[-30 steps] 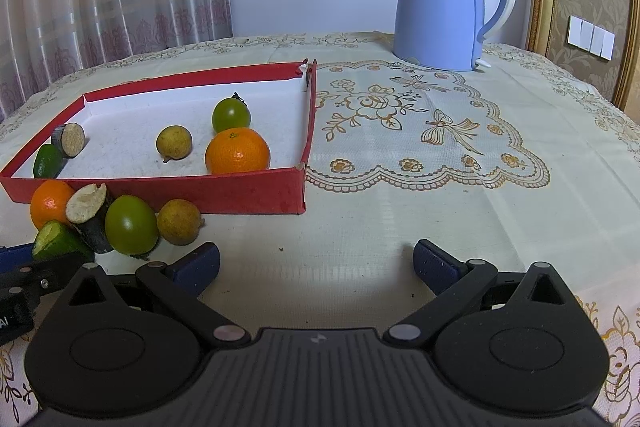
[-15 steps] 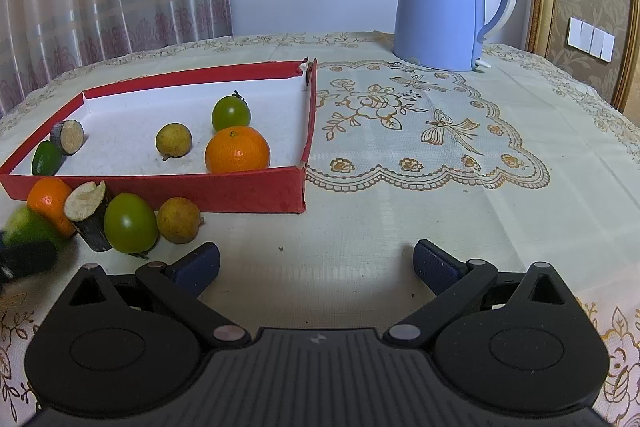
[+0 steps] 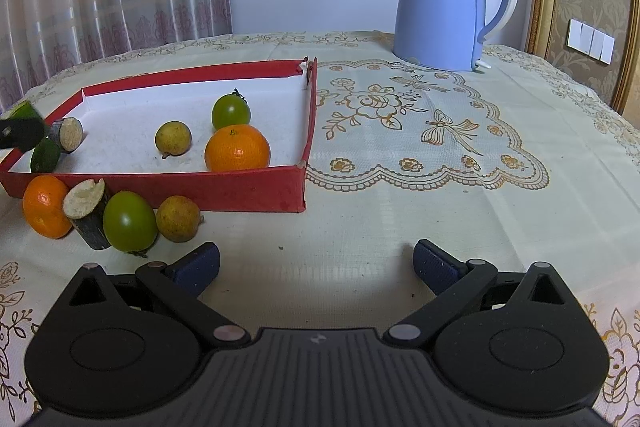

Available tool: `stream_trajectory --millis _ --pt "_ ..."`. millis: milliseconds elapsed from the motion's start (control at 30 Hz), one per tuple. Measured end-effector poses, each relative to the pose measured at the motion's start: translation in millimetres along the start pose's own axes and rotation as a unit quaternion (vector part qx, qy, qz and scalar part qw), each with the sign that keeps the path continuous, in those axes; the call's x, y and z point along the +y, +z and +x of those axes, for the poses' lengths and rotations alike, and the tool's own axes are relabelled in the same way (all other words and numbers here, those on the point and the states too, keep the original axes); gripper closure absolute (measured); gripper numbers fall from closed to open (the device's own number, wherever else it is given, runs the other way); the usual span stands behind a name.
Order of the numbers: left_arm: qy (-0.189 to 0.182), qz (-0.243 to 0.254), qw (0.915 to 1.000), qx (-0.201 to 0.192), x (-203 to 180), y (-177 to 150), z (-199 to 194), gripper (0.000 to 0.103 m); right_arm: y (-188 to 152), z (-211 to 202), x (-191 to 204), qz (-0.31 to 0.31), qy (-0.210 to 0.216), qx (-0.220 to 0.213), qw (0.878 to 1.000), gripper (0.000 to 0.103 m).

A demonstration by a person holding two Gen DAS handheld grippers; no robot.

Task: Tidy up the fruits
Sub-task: 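Lower the cut lime half into the tray and open the left gripper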

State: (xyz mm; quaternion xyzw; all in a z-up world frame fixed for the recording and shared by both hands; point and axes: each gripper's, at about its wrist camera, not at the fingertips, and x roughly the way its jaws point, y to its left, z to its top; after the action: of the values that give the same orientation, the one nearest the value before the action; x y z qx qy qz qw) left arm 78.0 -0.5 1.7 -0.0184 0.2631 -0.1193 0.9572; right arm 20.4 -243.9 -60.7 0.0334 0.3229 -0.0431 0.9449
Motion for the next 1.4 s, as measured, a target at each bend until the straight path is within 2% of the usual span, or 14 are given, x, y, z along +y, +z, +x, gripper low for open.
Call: stream_trajectory --millis 567,767,967,1033,1200,1400 --pt "0.03 0.012 0.9987 0.04 4 0 61 0.074 0 0 1 0.0 0.0 0.0 1.0 0.0" --pt "0.034 0.024 0.9985 0.036 1 -3 62 0.073 0 0 1 0.0 0.0 0.0 1.0 0.0" --pt "0.028 0.027 0.9989 0.025 -1 -4 57 0.05 0 0 1 0.0 -0.001 0.0 1.0 0.0" --pt "0.035 0.031 0.9987 0.018 -2 -5 54 0.035 0 0 1 -0.001 -0.001 0.0 1.0 0.0" --pt "0.03 0.009 0.9995 0.001 7 -5 37 0.026 0 0 1 -0.001 -0.001 0.001 1.0 0.0" --pt "0.041 -0.021 0.9987 -0.019 30 -20 -2 0.018 0 0 1 -0.001 -0.001 0.001 1.0 0.0"
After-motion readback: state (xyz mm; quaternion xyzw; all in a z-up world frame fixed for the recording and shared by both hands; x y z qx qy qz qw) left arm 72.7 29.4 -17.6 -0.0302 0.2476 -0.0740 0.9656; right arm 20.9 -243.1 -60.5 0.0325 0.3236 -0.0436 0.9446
